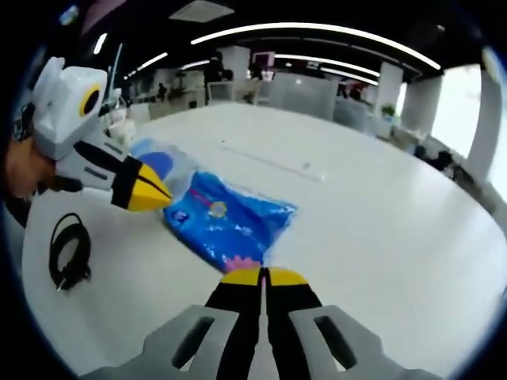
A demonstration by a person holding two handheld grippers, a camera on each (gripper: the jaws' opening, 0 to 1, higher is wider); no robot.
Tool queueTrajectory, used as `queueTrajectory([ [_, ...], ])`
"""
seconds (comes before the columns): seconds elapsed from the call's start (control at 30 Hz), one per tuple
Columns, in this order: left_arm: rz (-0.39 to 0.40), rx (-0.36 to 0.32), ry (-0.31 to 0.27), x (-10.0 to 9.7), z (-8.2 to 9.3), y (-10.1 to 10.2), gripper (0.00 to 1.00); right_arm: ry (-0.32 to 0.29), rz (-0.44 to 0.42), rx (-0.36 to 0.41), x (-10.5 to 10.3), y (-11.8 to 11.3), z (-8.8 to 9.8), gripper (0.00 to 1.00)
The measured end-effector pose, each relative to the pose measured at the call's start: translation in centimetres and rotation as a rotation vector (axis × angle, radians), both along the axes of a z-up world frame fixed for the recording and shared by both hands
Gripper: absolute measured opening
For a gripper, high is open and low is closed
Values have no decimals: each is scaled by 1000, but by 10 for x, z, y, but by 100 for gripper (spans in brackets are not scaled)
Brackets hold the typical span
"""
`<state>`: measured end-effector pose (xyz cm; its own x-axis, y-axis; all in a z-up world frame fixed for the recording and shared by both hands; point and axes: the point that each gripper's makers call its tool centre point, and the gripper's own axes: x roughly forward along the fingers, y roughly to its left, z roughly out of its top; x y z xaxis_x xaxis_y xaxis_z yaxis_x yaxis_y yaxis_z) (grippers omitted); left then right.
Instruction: Arrange the tabletop items into an orderly group along one side of the table until the central work area is clear of visible clutter.
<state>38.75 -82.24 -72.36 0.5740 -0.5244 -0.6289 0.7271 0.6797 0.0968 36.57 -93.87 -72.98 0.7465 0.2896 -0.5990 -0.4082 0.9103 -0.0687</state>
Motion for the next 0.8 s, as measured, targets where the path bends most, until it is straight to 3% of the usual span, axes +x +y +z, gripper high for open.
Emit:
queueTrajectory([
  [0.73, 20, 31, 4, 2, -2, 3, 0, 17, -14, 4, -1, 1, 0, 0],
  [0.8, 22, 34, 5, 2, -1, 4, 2, 24, -21, 37, -1, 1, -1, 1],
])
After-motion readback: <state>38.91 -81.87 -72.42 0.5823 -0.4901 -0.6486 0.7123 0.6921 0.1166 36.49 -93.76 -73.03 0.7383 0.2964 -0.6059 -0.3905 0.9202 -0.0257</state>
